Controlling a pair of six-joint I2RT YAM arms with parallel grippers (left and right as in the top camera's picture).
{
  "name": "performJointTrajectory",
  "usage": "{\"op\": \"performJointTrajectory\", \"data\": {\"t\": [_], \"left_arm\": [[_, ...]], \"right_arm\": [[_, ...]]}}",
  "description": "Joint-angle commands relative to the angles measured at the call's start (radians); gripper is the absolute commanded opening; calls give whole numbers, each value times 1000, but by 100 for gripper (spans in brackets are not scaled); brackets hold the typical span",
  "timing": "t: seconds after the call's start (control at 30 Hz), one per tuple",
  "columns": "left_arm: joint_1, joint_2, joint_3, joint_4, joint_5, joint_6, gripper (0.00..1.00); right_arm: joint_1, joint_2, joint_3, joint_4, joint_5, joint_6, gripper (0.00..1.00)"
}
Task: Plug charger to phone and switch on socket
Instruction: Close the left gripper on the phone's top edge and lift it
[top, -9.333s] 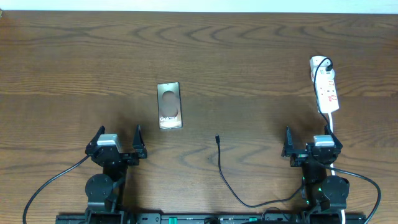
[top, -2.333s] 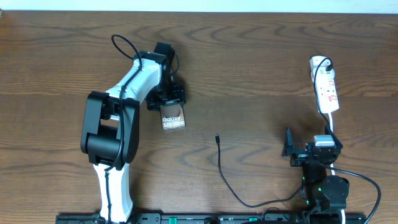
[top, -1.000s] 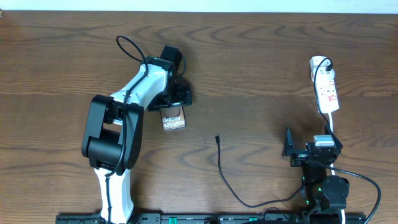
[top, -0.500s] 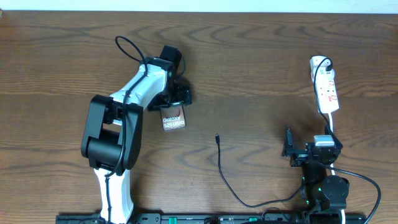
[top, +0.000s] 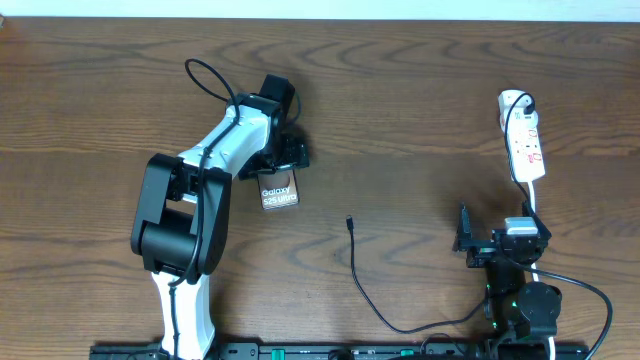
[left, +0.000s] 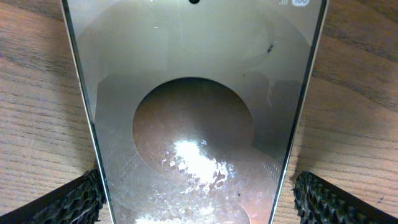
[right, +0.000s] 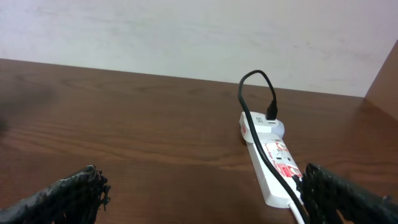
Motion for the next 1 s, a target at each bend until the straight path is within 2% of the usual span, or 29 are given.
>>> {"op": "performJointTrajectory", "data": {"t": [0.0,0.07,0.2,0.47,0.63,0.97], "left_arm": [[10,134,-100,4,55,-15,98],[10,134,-100,2,55,-15,100],[10,134,-100,-1,55,-15,90],[10,134,-100,-14,55,-15,88],[10,134,-100,-13,55,-17,80],[11,133,-95,-14,55,-19,80]], "right_arm": [[5,-2,-2,-2,4,12,99],[5,-2,-2,-2,4,12,99],[5,-2,-2,-2,4,12,99],[5,-2,-2,-2,4,12,99],[5,-2,-2,-2,4,12,99],[5,-2,-2,-2,4,11,99]]}}
